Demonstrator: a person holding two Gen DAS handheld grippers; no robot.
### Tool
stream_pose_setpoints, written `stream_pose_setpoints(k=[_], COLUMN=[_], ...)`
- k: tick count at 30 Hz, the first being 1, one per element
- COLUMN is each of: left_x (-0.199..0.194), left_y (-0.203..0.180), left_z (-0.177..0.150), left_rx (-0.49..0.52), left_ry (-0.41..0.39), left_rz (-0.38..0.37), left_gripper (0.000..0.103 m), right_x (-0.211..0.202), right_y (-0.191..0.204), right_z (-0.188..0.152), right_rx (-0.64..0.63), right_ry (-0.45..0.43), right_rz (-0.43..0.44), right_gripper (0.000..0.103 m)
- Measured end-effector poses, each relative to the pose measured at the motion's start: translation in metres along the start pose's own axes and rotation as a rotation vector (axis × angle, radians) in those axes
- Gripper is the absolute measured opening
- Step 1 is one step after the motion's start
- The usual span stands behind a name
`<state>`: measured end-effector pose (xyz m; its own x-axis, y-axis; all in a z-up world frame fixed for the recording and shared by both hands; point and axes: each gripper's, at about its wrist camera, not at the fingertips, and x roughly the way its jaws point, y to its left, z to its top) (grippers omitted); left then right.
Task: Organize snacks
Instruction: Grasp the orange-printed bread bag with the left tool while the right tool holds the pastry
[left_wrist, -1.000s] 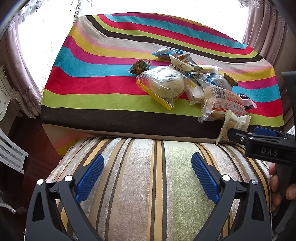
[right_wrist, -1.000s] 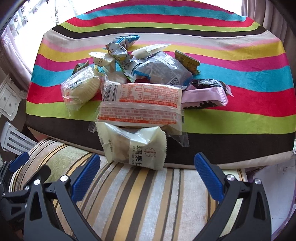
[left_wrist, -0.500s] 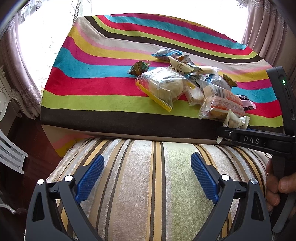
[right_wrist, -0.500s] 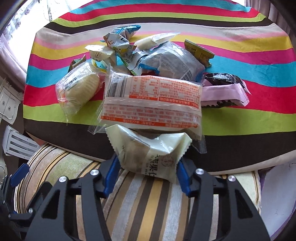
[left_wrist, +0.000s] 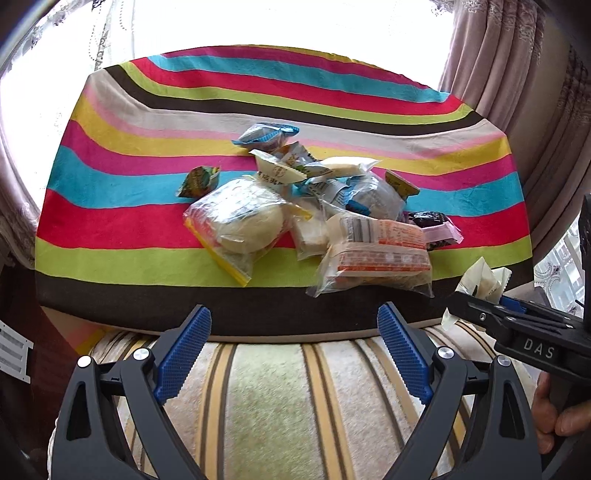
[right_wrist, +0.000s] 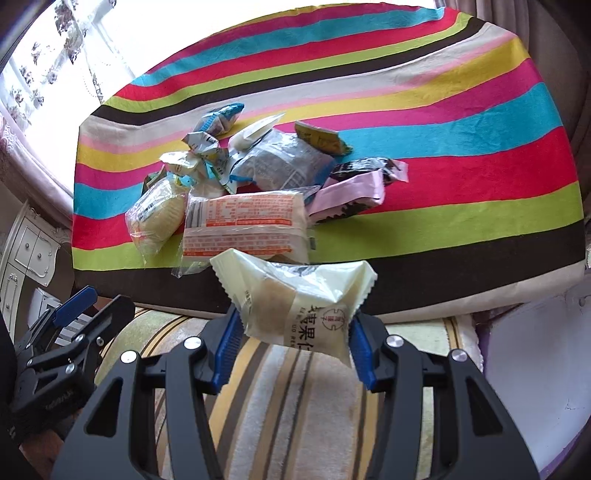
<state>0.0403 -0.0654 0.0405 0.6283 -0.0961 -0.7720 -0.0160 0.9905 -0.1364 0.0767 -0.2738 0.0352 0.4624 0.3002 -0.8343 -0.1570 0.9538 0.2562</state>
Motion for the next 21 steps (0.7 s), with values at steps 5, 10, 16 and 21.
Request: stream_pose_setpoints(k=[5,10,16,21], left_x=[0.019,0.044,0.072,0.093], left_y=[-0.024,-0.049,-0.065,-0.076], left_z=[0.015,0.030,0.041,0.046], left_rx=[0.006,0.019,-0.030,-0.038], left_ry=[0.025,0.072,0.131,0.181], left_rz=[-0.040,-0.064,-0.041,0.010], left_gripper=[0.091,0.092,0.092,0.093], right_x=[-0.017,-0.021,-0.029,-0.030], right_y=[-0.026,-0.046,-0.064,-0.075], right_z=[-0.001,-0.006,-0.008,-0.009], right_rx=[0.048,0.090,0.116,0.141], right_ry=[-0.037,-0.049,-0.079,-0.083], right_rz=[0.013,0.014,0.002,0.007], right_gripper=[0.052,0.052,0.052,0.053])
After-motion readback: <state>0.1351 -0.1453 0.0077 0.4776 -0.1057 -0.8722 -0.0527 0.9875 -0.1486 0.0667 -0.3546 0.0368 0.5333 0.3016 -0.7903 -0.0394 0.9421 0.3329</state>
